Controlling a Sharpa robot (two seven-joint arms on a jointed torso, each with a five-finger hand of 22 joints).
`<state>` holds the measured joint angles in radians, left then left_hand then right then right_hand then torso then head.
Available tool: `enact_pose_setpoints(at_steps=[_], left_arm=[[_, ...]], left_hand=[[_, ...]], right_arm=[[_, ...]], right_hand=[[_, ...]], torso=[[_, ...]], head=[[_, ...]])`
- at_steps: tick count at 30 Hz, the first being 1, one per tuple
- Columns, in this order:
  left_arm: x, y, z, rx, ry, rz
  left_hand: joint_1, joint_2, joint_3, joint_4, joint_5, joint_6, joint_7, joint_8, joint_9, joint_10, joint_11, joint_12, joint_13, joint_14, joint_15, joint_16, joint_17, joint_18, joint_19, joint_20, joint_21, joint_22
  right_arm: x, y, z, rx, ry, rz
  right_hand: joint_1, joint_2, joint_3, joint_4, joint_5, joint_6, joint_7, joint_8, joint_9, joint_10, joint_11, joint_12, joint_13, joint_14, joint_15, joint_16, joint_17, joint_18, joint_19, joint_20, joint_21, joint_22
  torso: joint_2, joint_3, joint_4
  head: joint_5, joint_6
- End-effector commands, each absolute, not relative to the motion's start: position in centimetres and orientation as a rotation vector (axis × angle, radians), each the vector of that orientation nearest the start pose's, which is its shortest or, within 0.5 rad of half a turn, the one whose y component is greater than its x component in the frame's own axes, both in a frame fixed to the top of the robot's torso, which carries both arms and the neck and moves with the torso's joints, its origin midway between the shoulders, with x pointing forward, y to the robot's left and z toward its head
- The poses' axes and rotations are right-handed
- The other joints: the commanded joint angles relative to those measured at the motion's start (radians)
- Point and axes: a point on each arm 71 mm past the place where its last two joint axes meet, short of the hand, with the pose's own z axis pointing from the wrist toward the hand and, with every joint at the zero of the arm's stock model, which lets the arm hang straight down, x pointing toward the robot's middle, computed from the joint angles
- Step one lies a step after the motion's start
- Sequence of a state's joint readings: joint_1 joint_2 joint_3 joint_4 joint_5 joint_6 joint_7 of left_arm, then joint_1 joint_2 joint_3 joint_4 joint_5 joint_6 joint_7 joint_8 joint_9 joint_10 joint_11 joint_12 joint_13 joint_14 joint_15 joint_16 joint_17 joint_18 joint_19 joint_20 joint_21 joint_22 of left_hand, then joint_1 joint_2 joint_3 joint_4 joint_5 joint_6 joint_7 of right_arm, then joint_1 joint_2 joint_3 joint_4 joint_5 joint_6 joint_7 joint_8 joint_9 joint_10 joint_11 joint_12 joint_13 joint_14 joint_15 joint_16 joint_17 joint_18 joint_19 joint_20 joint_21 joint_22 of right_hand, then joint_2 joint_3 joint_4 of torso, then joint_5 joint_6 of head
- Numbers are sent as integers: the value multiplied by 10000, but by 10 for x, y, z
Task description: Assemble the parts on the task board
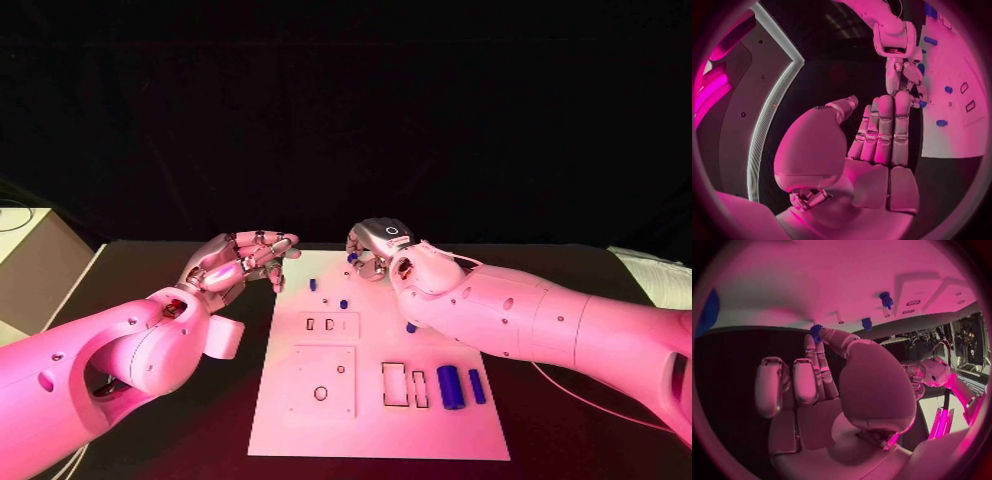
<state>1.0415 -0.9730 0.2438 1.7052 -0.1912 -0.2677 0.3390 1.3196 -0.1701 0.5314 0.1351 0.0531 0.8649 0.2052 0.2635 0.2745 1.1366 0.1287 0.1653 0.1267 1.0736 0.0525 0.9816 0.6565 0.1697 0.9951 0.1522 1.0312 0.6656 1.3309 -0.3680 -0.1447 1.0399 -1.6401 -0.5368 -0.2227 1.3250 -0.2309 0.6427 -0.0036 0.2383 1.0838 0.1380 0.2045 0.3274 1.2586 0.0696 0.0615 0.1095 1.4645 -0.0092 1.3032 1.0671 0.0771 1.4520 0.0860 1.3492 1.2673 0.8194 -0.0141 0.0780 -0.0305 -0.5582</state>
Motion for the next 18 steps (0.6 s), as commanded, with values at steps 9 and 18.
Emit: enact_pose_setpoints(at_steps=[9, 18], left_arm=[[460, 219, -127, -9357, 13678, -16869], [460, 219, -127, -9361, 13708, -16862]], left_hand=[[-109, -3, 57, -16, -34, -90, 2, -61, 13, -84, 17, -3, 14, -3, 53, 38, 9, 33, -82, -1, 64, 32], [-109, -3, 57, -16, -34, -90, 2, -61, 13, -84, 17, -3, 14, -3, 53, 38, 9, 33, -82, -1, 64, 32]], right_arm=[[569, -91, -151, -2882, 13520, 4227], [570, -92, -151, -2856, 13522, 4188]], right_hand=[[22, -42, 9, -50, 57, 35, -2, 48, 14, 60, -15, 17, 11, 235, -75, 54, -15, -140, 64, -28, 18, -2], [-7, -64, 2, -43, 51, 2, 3, 33, 19, 28, -6, 4, -1, 225, -69, 48, -40, -134, 47, -25, -7, -32]], torso=[[26, -16, 53], [42, 4, 11]], head=[[28, -37], [86, -23]])
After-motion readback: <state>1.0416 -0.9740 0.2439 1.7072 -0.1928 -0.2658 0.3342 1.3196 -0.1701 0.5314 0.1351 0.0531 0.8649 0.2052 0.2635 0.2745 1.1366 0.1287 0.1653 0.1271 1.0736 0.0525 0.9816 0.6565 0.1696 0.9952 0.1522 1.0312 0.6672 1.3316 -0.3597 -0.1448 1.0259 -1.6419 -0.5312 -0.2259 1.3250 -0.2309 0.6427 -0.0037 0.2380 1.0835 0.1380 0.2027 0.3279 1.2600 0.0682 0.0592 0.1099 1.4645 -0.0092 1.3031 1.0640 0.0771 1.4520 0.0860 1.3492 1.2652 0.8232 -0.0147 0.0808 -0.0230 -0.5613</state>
